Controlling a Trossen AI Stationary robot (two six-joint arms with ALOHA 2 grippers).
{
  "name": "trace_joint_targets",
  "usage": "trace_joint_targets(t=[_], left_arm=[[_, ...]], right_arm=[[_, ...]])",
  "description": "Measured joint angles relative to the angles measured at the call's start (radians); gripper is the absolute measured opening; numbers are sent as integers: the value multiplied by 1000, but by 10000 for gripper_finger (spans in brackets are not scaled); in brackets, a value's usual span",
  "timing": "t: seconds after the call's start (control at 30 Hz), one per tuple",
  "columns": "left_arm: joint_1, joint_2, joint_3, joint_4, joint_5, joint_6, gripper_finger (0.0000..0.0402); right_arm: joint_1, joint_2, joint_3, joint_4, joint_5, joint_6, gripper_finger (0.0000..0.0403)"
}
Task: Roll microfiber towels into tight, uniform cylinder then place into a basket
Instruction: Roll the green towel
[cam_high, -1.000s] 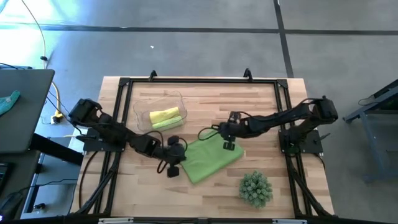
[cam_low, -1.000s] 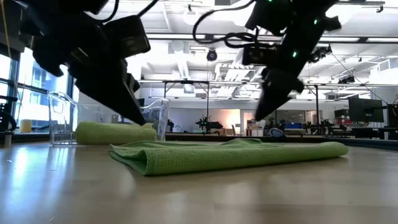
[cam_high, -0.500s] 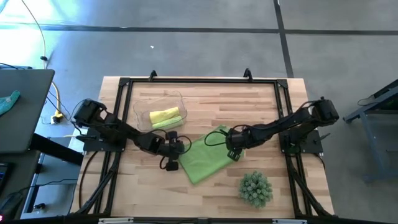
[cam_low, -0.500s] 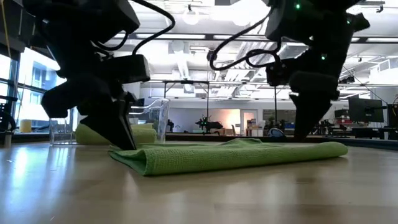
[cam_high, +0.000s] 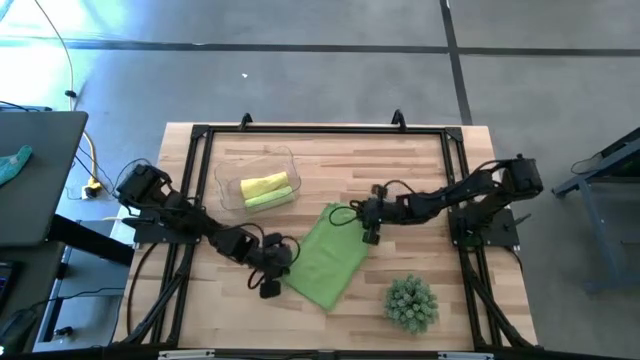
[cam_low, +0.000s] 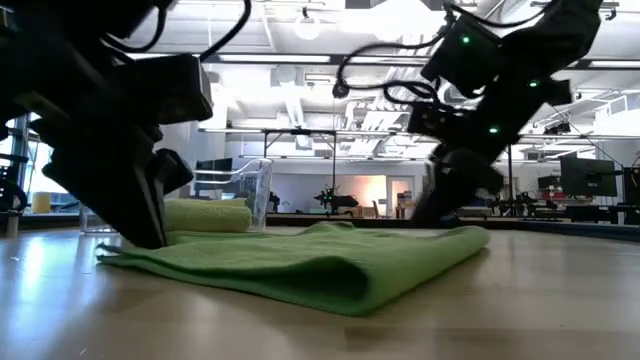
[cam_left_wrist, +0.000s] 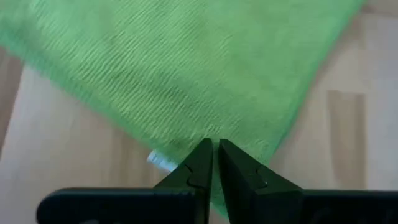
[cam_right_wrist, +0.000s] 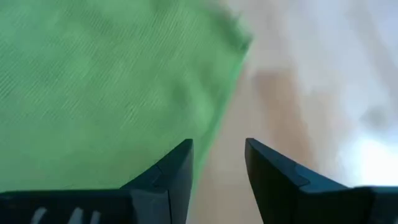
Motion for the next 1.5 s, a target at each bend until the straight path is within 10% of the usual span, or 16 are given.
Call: trace_joint_targets(t=[0.17,0.47,0.73,1.5], left_arm=[[-26,0,0,67,-7,49,19],[-24,-13,2,83,-96,201,19],[1,54,3,91,-75,226,19],[-71,75,1,181,-43,-65,19]], right_arm=[[-67,-2,19,103,56,-179,138],[-2,-60,147,-223,-219,318,138],[151,-29,119,-312,-77,527,138],[-44,122,167,-114,0,-18,138]])
